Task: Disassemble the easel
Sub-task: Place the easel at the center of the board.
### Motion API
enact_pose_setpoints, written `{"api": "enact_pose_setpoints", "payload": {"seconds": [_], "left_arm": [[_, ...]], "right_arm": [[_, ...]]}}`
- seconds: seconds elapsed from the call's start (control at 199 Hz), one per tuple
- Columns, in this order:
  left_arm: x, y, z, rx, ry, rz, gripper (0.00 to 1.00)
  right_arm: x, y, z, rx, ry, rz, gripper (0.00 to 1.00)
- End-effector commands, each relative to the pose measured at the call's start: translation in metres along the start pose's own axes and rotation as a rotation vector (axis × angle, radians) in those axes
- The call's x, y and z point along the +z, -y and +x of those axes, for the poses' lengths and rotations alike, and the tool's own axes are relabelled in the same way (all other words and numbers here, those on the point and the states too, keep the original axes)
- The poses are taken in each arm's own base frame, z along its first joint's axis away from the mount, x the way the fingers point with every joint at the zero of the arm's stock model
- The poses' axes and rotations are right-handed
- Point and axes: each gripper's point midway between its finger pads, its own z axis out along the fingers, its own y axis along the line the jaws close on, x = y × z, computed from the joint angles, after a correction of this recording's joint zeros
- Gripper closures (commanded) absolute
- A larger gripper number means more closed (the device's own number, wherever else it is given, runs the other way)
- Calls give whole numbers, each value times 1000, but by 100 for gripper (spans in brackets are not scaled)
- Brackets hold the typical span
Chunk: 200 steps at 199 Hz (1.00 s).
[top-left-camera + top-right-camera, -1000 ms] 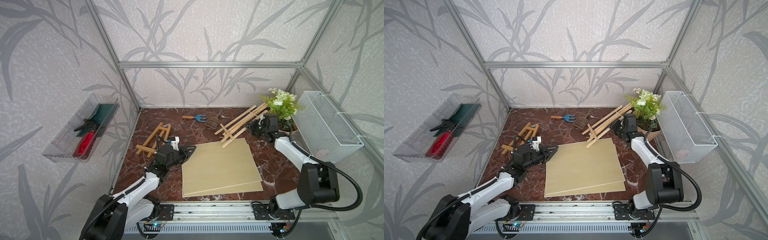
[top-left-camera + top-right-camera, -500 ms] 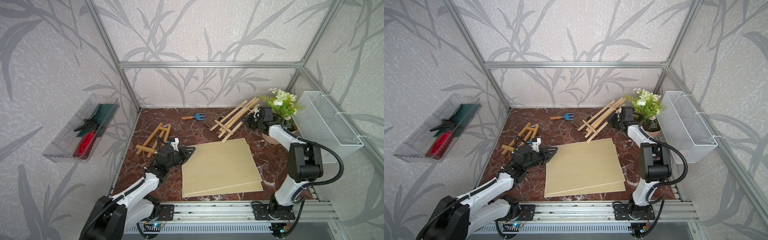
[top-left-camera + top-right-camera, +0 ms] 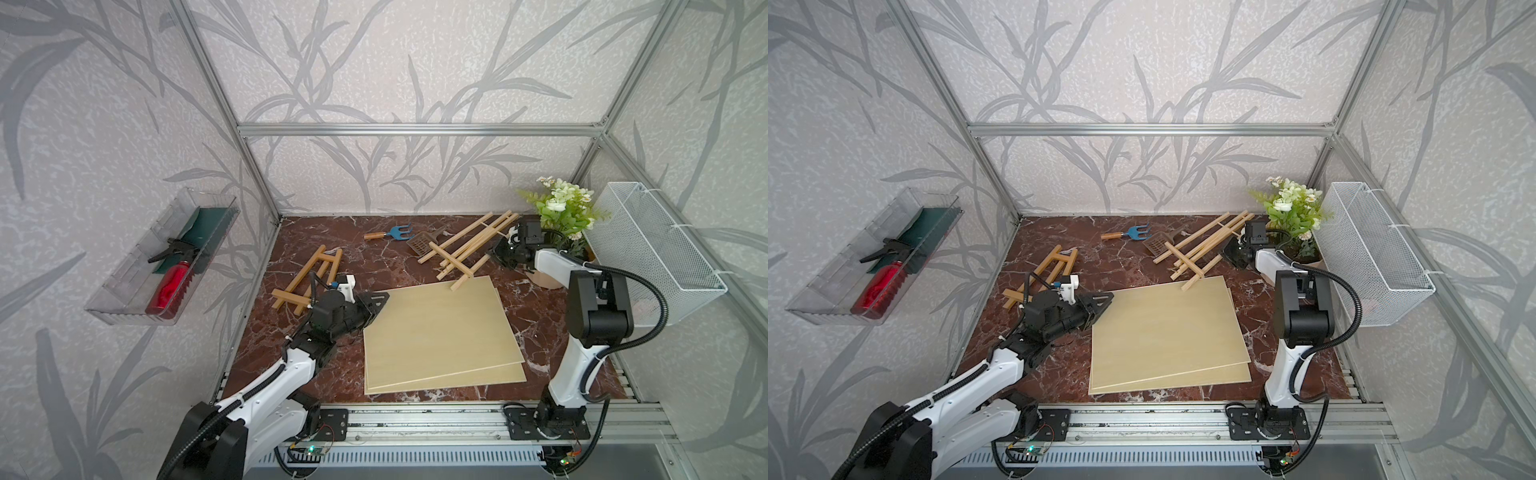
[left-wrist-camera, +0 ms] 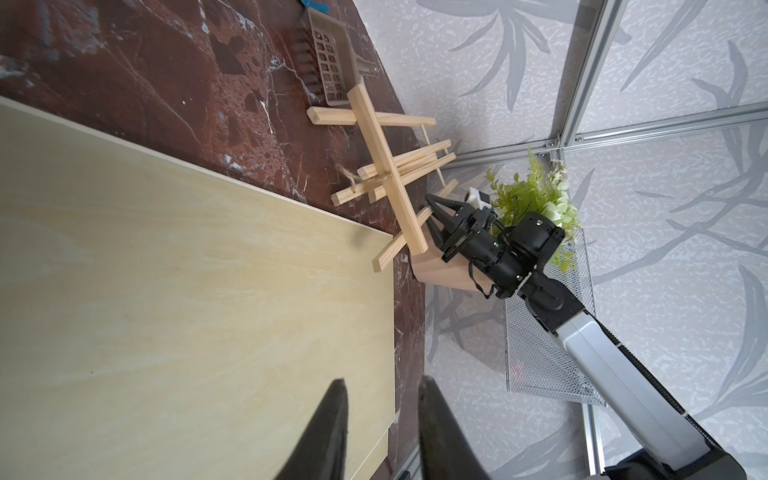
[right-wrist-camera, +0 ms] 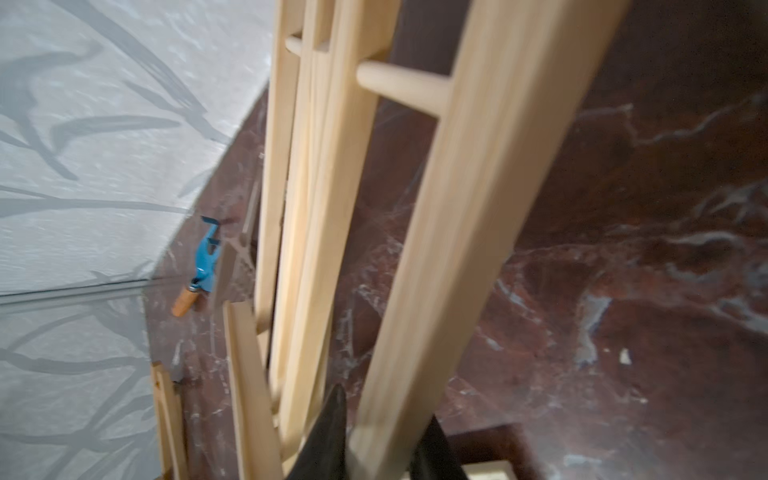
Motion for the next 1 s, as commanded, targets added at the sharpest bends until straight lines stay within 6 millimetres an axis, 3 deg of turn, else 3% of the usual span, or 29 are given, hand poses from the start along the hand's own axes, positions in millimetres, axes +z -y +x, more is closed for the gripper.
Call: {"api": "enact_pose_setpoints", "payload": {"seconds": [0.0, 0.241, 0.447, 0.612, 0.712, 0.868, 0.898, 0.948, 0.998], "left_arm": [[-3, 9, -4, 22, 23, 18, 70], [-2, 8, -3, 24, 20, 13, 70], [-2, 9, -4, 32, 24, 10, 69], [-3, 10, -5, 57, 24, -5, 68], [-6, 11, -7, 78, 38, -18, 59], [-17, 18, -13, 101, 82, -38, 36], [-20, 22, -13, 112, 92, -40, 30], [-26, 31, -14, 141, 114, -51, 23], [-35, 40, -15, 176, 140, -74, 18]], "right_arm": [[-1, 13, -2, -26, -12, 76, 70], [-6, 12, -10, -56, -6, 114, 43], [-30, 4, -12, -77, 54, 119, 35], [-50, -25, -1, -149, 88, 89, 31], [-62, -46, 10, -197, 102, 60, 31], [-109, -72, 23, -285, 214, 24, 26], [-119, -75, 27, -302, 238, 17, 22], [-134, -79, 32, -333, 283, 4, 1], [-148, -82, 37, -366, 330, -13, 1]]}}
